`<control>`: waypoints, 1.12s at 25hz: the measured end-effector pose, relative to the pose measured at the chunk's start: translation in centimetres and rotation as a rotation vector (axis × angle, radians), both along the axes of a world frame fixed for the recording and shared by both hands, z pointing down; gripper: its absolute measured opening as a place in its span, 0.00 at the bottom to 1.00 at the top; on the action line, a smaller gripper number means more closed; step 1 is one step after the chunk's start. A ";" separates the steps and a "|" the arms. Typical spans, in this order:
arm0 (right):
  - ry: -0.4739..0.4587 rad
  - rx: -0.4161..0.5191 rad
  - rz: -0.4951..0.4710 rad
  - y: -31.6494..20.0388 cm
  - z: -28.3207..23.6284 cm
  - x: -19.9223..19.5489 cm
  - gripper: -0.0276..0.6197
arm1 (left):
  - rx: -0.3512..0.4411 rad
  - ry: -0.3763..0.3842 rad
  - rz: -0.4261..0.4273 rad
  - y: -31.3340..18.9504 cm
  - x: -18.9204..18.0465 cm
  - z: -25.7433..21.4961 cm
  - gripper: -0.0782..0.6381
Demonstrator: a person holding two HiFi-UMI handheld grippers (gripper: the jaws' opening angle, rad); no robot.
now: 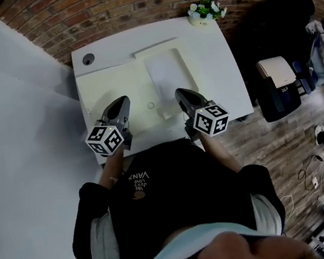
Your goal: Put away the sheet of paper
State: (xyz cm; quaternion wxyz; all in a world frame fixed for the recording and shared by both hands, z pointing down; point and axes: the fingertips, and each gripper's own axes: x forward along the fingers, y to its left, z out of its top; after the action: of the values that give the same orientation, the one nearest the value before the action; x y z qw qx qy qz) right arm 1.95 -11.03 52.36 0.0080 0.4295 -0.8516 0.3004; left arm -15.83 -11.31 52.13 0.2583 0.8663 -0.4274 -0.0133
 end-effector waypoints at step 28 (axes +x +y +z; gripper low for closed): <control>0.073 0.020 0.022 -0.7 -0.1 0.5 0.04 | 0.035 -0.021 -0.007 -0.6 0.3 -1.0 0.11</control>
State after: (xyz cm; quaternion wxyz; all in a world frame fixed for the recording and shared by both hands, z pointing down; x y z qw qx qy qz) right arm 2.43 -11.76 52.24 0.0314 0.4498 -0.8489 0.2759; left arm -15.54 -11.87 51.10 0.2383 0.8694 -0.4326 -0.0125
